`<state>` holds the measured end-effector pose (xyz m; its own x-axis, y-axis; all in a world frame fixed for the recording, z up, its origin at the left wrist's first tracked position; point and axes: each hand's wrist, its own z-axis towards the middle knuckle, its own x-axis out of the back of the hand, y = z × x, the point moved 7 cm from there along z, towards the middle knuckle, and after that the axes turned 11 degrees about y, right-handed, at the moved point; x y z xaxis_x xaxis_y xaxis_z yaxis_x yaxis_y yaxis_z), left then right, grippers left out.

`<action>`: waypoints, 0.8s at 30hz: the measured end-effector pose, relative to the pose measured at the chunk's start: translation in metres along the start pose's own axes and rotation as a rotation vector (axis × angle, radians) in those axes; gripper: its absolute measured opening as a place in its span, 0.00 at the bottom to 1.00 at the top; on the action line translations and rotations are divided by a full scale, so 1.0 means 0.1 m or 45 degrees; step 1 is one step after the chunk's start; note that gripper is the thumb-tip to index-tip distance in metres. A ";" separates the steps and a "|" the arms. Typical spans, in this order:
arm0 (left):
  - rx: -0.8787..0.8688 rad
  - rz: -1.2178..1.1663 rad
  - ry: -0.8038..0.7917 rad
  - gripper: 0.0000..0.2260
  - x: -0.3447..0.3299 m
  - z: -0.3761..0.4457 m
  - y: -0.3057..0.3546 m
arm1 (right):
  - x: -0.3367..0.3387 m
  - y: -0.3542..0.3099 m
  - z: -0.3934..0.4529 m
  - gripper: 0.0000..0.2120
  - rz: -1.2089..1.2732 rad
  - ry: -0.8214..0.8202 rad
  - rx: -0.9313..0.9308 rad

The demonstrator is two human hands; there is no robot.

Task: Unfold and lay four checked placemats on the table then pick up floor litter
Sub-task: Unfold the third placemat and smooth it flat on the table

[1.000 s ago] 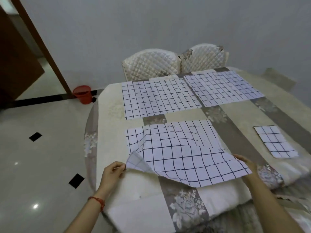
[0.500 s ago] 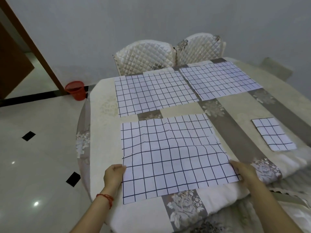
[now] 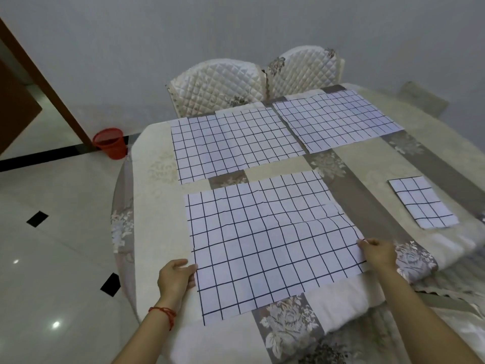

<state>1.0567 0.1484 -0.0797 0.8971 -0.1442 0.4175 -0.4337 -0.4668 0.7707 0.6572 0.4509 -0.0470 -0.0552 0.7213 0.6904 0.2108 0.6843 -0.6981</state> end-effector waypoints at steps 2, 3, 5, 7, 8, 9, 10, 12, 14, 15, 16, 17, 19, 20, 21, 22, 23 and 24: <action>-0.025 0.034 0.013 0.12 -0.03 0.01 0.01 | 0.00 -0.04 -0.01 0.12 -0.006 -0.007 0.025; -0.044 0.056 0.026 0.12 -0.05 0.01 0.01 | 0.00 -0.05 0.00 0.13 -0.005 -0.014 0.037; -0.073 0.086 0.053 0.13 -0.08 0.00 0.02 | -0.01 -0.06 0.05 0.13 -0.014 -0.034 0.062; -0.082 0.093 0.079 0.13 -0.11 -0.02 -0.01 | 0.00 -0.07 0.11 0.12 -0.025 -0.048 0.072; -0.080 0.097 0.095 0.12 -0.12 -0.04 -0.02 | 0.01 -0.09 0.15 0.12 -0.023 -0.050 0.079; -0.083 0.103 0.112 0.12 -0.12 -0.07 -0.02 | 0.02 -0.11 0.19 0.12 -0.022 -0.056 0.091; -0.083 0.105 0.133 0.11 -0.13 -0.10 -0.02 | 0.01 -0.16 0.24 0.13 -0.022 -0.075 0.116; -0.094 0.122 0.151 0.11 -0.13 -0.12 0.00 | -0.04 -0.22 0.32 0.13 -0.019 -0.119 0.145; -0.104 0.162 0.197 0.11 -0.16 -0.18 0.00 | -0.12 -0.30 0.43 0.14 -0.022 -0.182 0.182; -0.118 0.185 0.218 0.11 -0.18 -0.20 0.01 | -0.17 -0.34 0.48 0.14 -0.016 -0.216 0.194; -0.133 0.201 0.232 0.10 -0.21 -0.23 0.02 | -0.22 -0.38 0.53 0.15 -0.005 -0.253 0.211; -0.149 0.213 0.243 0.08 -0.23 -0.25 0.03 | -0.27 -0.41 0.57 0.15 0.004 -0.291 0.232; -0.178 0.226 0.280 0.07 -0.27 -0.28 0.06 | -0.33 -0.42 0.63 0.15 0.000 -0.341 0.283; -0.187 0.237 0.314 0.07 -0.27 -0.29 0.08 | -0.35 -0.42 0.66 0.15 -0.005 -0.353 0.311; -0.188 0.244 0.349 0.07 -0.27 -0.30 0.09 | -0.36 -0.42 0.69 0.14 -0.011 -0.364 0.337; -0.185 0.246 0.384 0.07 -0.26 -0.30 0.09 | -0.37 -0.43 0.71 0.14 -0.021 -0.374 0.362; -0.178 0.247 0.410 0.08 -0.25 -0.31 0.10 | -0.39 -0.43 0.72 0.13 -0.036 -0.379 0.390; -0.178 0.249 0.430 0.07 -0.24 -0.32 0.10 | -0.39 -0.42 0.72 0.13 -0.064 -0.385 0.424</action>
<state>1.0283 0.1747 -0.0663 0.7287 0.0867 0.6794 -0.6216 -0.3327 0.7092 0.5805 0.4011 -0.0582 -0.3506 0.6510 0.6733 -0.1226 0.6808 -0.7221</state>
